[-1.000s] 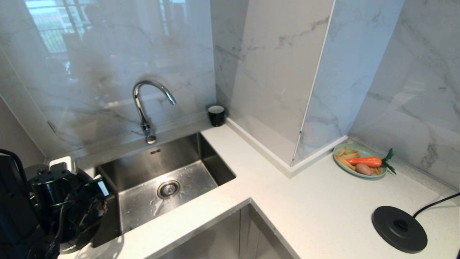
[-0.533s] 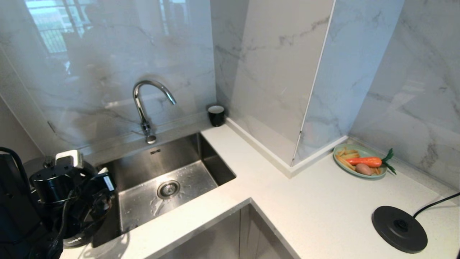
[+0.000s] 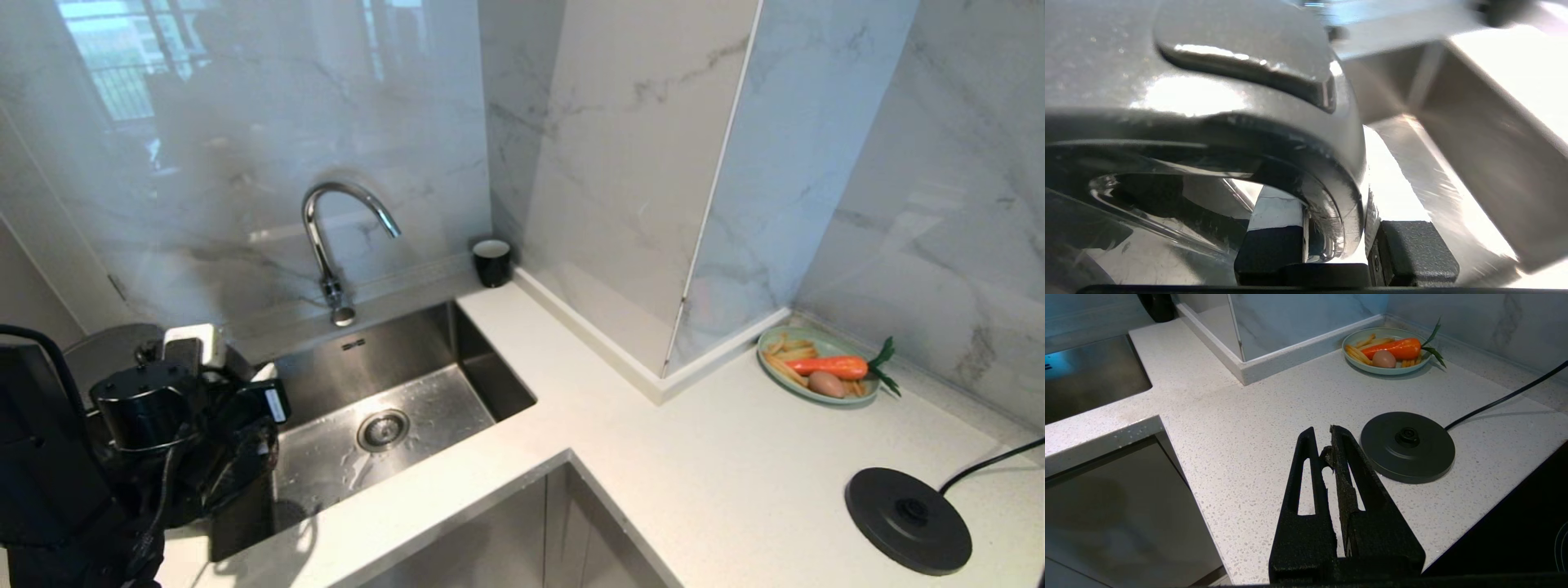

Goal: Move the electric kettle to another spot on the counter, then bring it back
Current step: Place it on the power base

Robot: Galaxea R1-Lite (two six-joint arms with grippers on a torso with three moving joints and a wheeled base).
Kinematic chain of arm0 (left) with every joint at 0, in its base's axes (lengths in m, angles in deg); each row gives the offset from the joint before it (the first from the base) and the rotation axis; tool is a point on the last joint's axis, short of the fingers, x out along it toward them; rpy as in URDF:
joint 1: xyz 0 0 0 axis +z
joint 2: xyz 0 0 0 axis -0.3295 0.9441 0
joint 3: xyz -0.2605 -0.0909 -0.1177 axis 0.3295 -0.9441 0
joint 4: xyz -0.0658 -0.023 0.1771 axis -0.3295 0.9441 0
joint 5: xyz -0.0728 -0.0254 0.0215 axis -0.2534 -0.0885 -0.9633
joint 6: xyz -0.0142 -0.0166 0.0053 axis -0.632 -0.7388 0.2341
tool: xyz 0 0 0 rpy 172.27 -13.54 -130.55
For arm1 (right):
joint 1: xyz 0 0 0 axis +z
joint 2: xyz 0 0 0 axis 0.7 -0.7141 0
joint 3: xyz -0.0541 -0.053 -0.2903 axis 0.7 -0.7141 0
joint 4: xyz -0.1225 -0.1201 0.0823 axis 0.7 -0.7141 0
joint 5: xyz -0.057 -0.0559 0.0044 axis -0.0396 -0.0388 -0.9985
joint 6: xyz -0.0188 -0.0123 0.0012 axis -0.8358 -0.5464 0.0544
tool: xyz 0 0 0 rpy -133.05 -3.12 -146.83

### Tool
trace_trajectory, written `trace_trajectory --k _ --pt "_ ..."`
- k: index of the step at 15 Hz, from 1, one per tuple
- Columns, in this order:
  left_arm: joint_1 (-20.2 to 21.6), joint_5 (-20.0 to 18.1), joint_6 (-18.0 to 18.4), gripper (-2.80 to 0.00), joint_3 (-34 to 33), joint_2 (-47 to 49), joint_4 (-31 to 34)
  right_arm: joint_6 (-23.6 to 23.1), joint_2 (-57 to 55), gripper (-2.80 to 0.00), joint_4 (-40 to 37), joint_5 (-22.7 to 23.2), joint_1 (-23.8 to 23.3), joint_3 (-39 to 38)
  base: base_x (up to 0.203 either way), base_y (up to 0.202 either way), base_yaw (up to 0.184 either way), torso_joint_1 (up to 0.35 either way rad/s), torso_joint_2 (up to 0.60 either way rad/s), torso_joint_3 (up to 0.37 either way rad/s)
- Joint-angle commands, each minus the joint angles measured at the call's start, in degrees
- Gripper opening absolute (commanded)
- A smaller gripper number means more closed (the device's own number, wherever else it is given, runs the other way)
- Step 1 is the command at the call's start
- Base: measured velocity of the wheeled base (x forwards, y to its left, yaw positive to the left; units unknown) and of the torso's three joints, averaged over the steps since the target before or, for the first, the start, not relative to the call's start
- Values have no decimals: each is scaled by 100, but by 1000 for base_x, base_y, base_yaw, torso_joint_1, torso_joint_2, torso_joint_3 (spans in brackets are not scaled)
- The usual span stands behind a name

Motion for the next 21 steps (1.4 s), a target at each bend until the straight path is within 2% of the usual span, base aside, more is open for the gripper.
trace_trajectory --k 1,4,7,10,21 --pt "-181 -64 24 -280 -6 -90 13 0 2 -280 0 -1 -1 0 0 0 0 0 0 0" --pt "-364 -44 306 -280 480 -284 930 0 2 -280 0 -1 -1 0 0 0 0 0 0 0" --pt "-609 66 241 -280 1101 -377 1220 0 2 -280 0 -1 -1 0 0 0 0 0 0 0" --pt "-922 81 221 -280 1391 -399 1536 0 2 -280 0 -1 -1 0 0 0 0 0 0 0" --pt "-2068 -49 -5 -280 1576 -564 1583 0 2 -280 0 -1 -1 0 0 0 0 0 0 0"
